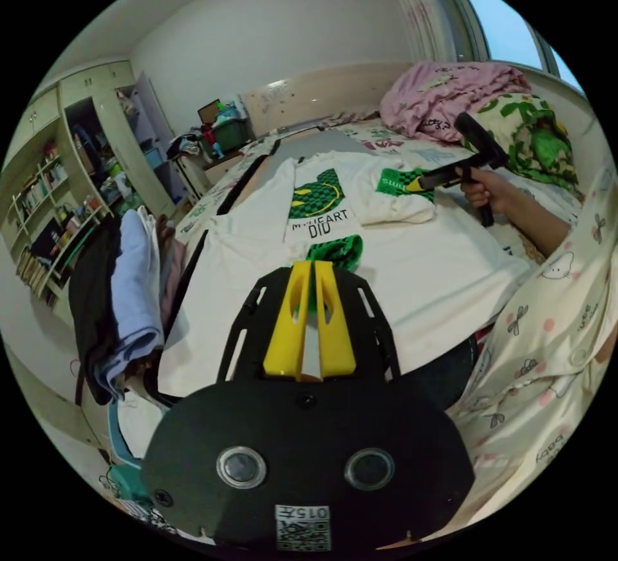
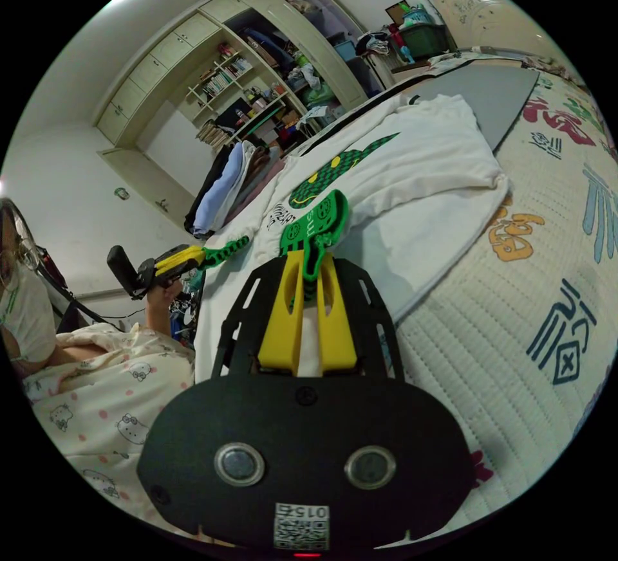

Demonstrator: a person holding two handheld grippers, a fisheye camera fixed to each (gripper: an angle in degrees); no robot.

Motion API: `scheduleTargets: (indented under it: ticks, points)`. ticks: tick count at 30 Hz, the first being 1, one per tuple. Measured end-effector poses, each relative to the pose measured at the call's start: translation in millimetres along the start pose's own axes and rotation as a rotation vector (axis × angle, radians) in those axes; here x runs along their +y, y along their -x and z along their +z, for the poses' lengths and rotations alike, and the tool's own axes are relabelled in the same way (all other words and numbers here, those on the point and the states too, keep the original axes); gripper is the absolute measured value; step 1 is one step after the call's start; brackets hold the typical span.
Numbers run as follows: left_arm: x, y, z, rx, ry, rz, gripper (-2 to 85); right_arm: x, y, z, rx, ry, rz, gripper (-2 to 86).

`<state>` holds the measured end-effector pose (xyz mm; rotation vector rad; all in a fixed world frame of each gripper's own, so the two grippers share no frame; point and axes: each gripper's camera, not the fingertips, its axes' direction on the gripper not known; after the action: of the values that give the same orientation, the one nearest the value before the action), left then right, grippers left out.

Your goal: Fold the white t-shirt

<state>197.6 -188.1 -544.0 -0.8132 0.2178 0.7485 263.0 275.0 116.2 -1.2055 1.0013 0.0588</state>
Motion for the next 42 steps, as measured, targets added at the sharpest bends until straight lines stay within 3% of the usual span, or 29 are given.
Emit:
scheduleTargets:
  ticks: [8, 21, 38, 42]
  points:
    - [-0.6, -79.3, 19.6, -0.039, 0.165, 0.205, 7.5, -2.3, 5.0, -8.1, -0.016, 0.003, 0.01, 1.3]
    - [-2.7, -153.9, 34.6, -0.17, 0.2, 0.304, 8.7, -3.9, -4.0, -9.1, -0.03, 0.006, 0.02, 1.4]
    - [39.9, -158.4, 46.2, -0.239, 0.195, 0.287, 4.6, -6.9, -56.6, 33.0, -0.039, 0.008, 0.028, 1.5]
    - [58.7, -152.0, 64.3, -0.175, 0.215, 0.309, 3.1, -7.8, -71.8, 50.2, -0.032, 0.007, 0.022, 1.5]
